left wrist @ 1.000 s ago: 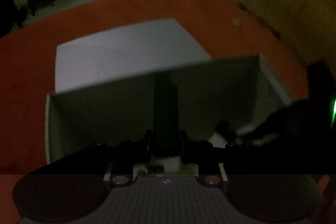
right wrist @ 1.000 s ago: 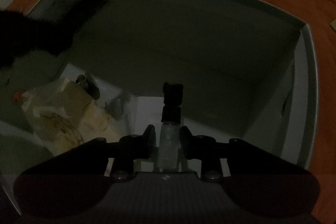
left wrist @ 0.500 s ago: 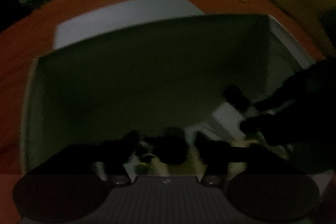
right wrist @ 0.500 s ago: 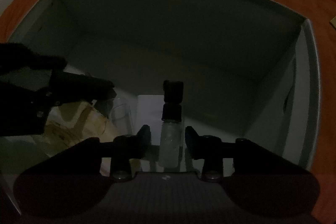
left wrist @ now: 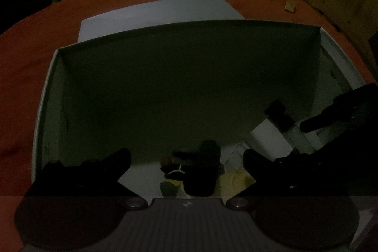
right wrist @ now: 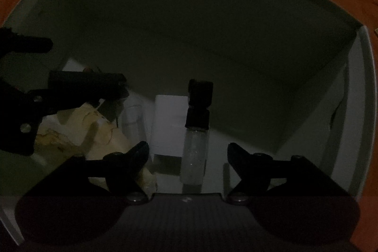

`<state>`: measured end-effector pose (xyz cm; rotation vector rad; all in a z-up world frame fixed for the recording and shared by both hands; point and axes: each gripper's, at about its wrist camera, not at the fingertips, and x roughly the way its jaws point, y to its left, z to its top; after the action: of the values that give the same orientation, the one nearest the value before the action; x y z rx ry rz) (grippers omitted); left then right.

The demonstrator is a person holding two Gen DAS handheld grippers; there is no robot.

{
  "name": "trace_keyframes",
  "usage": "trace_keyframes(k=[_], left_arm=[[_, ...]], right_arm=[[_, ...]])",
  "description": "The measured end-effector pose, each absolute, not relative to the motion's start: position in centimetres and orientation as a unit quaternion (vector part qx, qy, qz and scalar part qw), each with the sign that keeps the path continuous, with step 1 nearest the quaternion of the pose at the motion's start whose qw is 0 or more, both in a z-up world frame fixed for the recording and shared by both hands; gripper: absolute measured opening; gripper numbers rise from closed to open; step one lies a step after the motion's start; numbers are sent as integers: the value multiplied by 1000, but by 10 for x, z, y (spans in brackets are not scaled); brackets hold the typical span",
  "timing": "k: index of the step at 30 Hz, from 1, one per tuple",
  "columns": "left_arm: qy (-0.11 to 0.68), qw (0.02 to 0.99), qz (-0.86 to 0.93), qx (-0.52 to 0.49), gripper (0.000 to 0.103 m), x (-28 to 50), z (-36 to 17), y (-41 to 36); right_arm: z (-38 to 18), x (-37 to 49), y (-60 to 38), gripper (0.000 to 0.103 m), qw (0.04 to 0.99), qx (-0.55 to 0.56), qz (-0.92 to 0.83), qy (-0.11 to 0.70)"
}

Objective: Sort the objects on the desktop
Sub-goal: 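Lower both tools into the box and open them to release marker and pen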

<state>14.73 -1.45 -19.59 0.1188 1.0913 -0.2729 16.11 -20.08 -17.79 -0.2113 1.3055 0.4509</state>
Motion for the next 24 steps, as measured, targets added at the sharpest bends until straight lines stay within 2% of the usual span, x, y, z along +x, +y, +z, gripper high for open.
trace_keyframes(k=[11,20,24], left_arm=[[513,840,-173,26,102,141,-194,-9],[570,809,-141,-39,102,153,-210,12],[571,805,-148,-56,102,153,-212,16]], right_arm=[[-180,160,-201,82,770,-86,214,595],[-183,163,-197,83,775,-75,218,589],[-182,162,-194,83,786,-69,221,573]])
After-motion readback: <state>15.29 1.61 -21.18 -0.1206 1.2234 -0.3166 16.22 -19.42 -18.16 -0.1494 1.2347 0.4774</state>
